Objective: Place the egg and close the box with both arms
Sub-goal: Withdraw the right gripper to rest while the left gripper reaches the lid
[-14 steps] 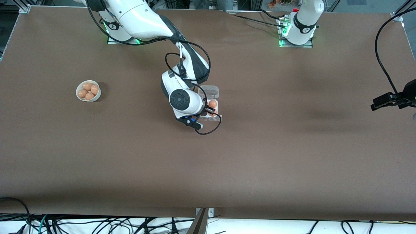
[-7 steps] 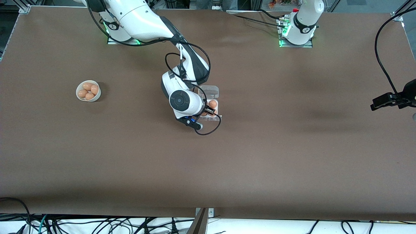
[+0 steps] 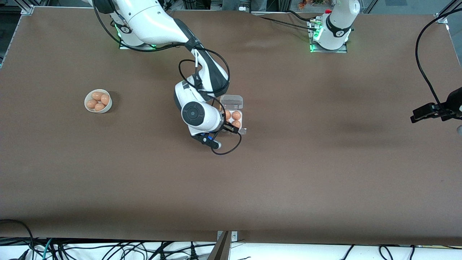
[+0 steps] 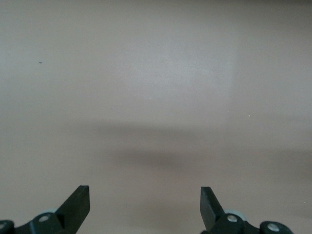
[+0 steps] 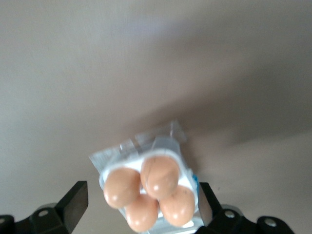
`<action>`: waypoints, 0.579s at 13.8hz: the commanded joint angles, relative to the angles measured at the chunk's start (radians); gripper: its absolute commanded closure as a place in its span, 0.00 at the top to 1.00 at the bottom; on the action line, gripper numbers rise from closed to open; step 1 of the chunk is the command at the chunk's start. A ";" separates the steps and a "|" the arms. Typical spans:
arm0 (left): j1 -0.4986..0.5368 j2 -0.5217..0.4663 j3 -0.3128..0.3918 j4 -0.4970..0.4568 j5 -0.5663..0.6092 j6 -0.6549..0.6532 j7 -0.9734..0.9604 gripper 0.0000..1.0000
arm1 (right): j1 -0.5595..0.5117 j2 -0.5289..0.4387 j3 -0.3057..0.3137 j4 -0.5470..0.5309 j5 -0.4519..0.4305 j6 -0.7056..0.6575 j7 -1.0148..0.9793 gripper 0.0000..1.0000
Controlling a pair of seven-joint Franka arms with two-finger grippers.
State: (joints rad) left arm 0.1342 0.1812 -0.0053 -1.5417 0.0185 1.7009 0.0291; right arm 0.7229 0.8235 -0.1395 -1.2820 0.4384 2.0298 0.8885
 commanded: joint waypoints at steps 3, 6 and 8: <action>-0.053 0.011 -0.013 0.022 -0.037 -0.021 0.002 1.00 | -0.011 -0.069 -0.129 -0.003 -0.066 -0.031 -0.160 1.00; -0.128 0.011 -0.019 0.022 -0.069 -0.102 -0.021 0.84 | -0.013 -0.105 -0.236 -0.002 -0.058 -0.137 -0.276 1.00; -0.201 0.015 -0.018 0.023 -0.069 -0.130 -0.031 0.68 | -0.014 -0.121 -0.301 -0.002 -0.055 -0.175 -0.295 1.00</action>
State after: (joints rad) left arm -0.0102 0.1827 -0.0304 -1.5419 -0.0318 1.6090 0.0109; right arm 0.7065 0.7334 -0.4003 -1.2699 0.3897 1.8929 0.6237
